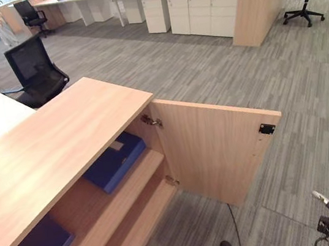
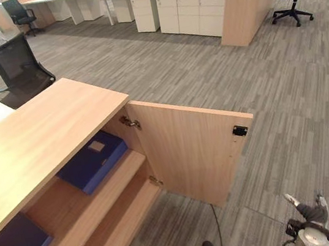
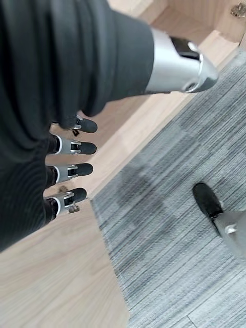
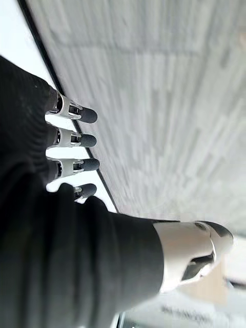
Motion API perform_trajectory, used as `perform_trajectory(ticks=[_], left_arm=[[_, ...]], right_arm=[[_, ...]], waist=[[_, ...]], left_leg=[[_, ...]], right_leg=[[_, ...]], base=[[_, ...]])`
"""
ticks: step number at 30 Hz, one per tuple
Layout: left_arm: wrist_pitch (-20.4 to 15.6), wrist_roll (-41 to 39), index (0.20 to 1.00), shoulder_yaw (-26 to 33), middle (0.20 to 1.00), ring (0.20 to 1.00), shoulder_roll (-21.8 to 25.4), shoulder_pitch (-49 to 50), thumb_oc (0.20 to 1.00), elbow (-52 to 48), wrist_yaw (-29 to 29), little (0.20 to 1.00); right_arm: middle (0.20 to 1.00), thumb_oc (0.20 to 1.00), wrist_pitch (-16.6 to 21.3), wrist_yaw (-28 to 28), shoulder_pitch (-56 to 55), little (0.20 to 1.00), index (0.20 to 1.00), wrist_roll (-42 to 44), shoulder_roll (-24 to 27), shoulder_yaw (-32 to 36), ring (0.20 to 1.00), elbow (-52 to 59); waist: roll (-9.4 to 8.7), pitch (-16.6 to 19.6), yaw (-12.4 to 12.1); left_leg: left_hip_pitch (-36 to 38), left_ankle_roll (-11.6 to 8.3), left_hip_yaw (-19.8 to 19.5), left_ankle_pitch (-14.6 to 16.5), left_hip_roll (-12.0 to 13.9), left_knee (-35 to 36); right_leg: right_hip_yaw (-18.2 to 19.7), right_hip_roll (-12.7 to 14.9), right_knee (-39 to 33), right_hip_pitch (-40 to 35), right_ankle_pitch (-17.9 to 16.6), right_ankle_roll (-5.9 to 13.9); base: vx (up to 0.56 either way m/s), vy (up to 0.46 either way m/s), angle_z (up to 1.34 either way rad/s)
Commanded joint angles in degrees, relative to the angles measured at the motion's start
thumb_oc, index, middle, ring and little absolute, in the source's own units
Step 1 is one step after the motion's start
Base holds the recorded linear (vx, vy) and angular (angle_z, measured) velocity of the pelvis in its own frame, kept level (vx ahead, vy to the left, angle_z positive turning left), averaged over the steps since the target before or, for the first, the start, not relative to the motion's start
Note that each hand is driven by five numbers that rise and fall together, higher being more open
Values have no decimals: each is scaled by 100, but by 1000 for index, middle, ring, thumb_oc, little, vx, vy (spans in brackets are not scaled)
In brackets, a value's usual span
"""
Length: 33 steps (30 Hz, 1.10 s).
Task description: Put the empty folder in the office cabinet
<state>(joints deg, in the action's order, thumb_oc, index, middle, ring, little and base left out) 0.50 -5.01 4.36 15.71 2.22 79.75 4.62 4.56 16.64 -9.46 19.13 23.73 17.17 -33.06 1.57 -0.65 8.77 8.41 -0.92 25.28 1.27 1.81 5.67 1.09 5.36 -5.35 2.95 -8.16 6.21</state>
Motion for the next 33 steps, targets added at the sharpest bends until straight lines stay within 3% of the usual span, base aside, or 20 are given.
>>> perform_trajectory(ticks=[1,5,13,16,18,19,20,24,28,33], left_arm=[[-15,321,1000,96,1000,1000,228,-160,1000,241,-38,1000],[14,470,1000,8,1000,1000,263,-211,1000,218,-82,1000],[65,557,1000,-1,1000,1000,352,-186,1000,269,-159,1000],[34,614,1000,-26,1000,1000,334,-124,1000,175,-226,1000],[42,605,1000,-56,1000,1000,264,-128,1000,151,-223,1000],[52,560,1000,-112,1000,1000,171,-107,1000,108,-283,1000],[52,560,1000,-111,1000,1000,168,-106,1000,107,-283,1000],[21,502,1000,-238,1000,1000,122,-34,1000,37,-517,1000],[0,543,1000,-306,1000,1000,117,70,1000,31,-600,1000],[-118,661,1000,-376,1000,1000,145,166,1000,-13,-607,1000]], right_arm=[[1000,1000,373,-342,356,1000,1000,-76,392,-192,1000,436],[1000,1000,180,-491,822,1000,1000,-819,980,-575,1000,1025],[1000,1000,135,-1100,1245,1000,1000,-439,1284,-1169,1000,1648],[1000,1000,35,-1878,1433,1000,1000,359,1532,-1746,1000,2140],[1000,1000,2,-1988,1444,1000,1000,600,1518,-1870,1000,2225],[1000,1000,-47,-2406,1507,1000,1000,985,1713,-2175,1000,2402],[1000,1000,-46,-2407,1510,1000,1000,988,1717,-2178,1000,2400],[1000,1000,-236,-3379,1800,1000,1000,1918,2145,-2968,1000,2572],[1000,1000,-278,-3659,2037,1000,1000,2176,2155,-3389,1000,2450],[1000,1000,-419,-4115,2361,1000,1000,2273,1735,-4359,1000,2567]], waist=[[-229,83,-85],[-220,111,-242],[-242,159,-426],[-277,157,-520],[-286,173,-553],[-301,167,-580],[-298,171,-578],[-332,180,-652],[-339,189,-709],[-312,165,-862]], left_leg=[[-311,106,-627,151,-47,-67],[-338,69,-707,123,-38,-67],[-411,7,-817,32,-21,-67],[-427,-25,-857,0,-15,-67],[-462,-33,-855,-22,-17,-67],[-478,-50,-876,-42,-15,-67],[-483,-50,-876,-42,-15,-67],[-529,-80,-905,-76,-8,-67],[-548,-83,-935,-85,-2,-67],[-575,-73,-984,-104,-1,-67]], right_leg=[[-61,4,35,40,111,362],[-185,6,35,-6,162,324],[-354,19,35,-46,204,266],[-404,11,35,-72,244,254],[-398,5,35,-44,252,247],[-408,-4,35,-44,280,242],[-408,-4,35,-39,279,242],[-448,4,35,-22,289,237],[-483,18,35,-20,290,238],[-572,49,35,-9,265,247]], base=[[-9,-28,-9],[-3,-36,-4],[-15,-25,10],[-24,-17,7],[-23,-8,4],[-24,-8,4],[0,0,0],[0,0,0],[-7,-4,-4],[-1,-8,-16]])
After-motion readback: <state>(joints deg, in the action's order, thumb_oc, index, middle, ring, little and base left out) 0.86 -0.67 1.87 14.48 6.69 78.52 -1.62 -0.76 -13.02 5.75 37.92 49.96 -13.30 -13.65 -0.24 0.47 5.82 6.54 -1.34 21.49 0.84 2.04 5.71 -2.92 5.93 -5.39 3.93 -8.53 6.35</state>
